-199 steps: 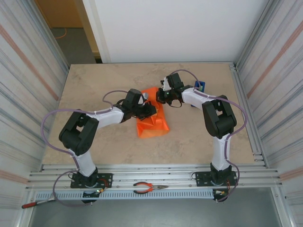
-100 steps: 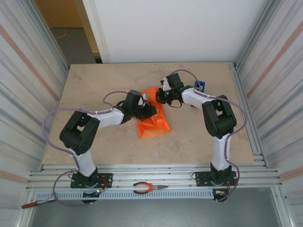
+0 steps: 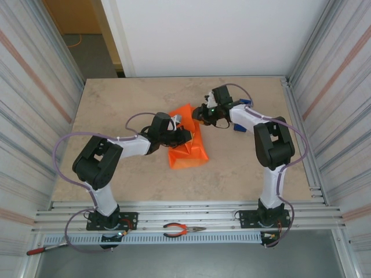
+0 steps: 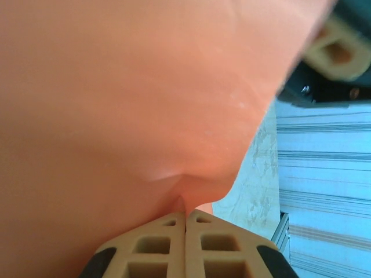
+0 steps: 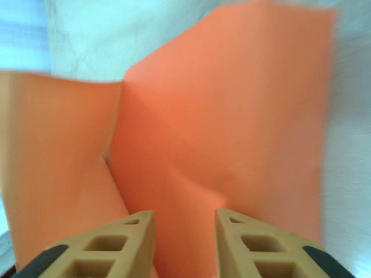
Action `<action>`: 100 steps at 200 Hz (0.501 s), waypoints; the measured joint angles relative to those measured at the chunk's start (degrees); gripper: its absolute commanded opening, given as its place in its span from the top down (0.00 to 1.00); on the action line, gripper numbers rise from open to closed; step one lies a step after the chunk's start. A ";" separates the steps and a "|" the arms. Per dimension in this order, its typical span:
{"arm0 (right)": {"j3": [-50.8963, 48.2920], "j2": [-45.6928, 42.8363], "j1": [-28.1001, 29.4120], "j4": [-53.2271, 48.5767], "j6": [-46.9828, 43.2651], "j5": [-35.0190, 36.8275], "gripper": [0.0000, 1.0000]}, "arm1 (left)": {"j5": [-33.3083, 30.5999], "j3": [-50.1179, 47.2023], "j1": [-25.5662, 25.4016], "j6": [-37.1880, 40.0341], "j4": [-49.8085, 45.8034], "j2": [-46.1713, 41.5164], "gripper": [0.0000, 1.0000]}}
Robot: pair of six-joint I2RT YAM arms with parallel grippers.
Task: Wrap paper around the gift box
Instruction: Second fold the wrapping paper around the gift box.
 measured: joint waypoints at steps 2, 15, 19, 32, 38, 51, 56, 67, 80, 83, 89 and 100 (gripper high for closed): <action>0.00 -0.24 -0.33 -0.17 -0.22 0.17 0.56 | 0.00 0.00 0.00 0.07 0.00 0.00 1.00; -0.11 -1.60 -2.08 -1.27 -0.20 1.25 0.51 | 0.00 0.00 0.00 0.15 0.00 0.00 1.00; -0.11 -2.05 -2.54 -1.55 -0.28 1.68 0.50 | 0.00 0.00 0.00 0.15 0.00 0.00 1.00; -0.11 -3.10 -3.10 -2.12 -0.37 2.40 0.49 | 0.02 0.00 0.00 0.31 -0.02 0.00 1.00; -0.13 -3.43 -3.02 -2.29 -0.37 2.64 0.48 | 0.02 0.00 0.00 0.37 -0.02 0.00 1.00; -0.39 -3.65 -2.40 -2.23 -0.39 2.97 0.46 | 0.02 0.00 0.00 0.55 -0.02 0.00 1.00; -0.59 -3.65 -2.01 -2.25 -0.39 3.06 0.45 | 0.02 0.00 0.04 0.57 -0.02 0.00 1.00; -1.25 -3.63 -1.22 -2.29 -0.37 3.15 0.44 | 0.09 0.00 0.07 0.57 -0.02 0.02 1.00; -1.73 -3.63 -0.26 -2.54 -0.39 3.15 0.43 | 0.17 0.00 0.11 0.59 -0.04 0.02 1.00; -1.75 -3.63 -0.07 -2.56 -0.42 3.15 0.42 | 0.17 0.00 0.11 0.59 -0.04 0.02 1.00; -1.75 -3.63 0.31 -2.54 -0.44 3.15 0.42 | 0.17 0.00 0.11 0.61 -0.04 0.02 1.00; -1.73 -3.63 1.03 -2.45 -0.55 3.17 0.40 | 0.20 0.00 0.11 0.74 -0.04 0.02 1.00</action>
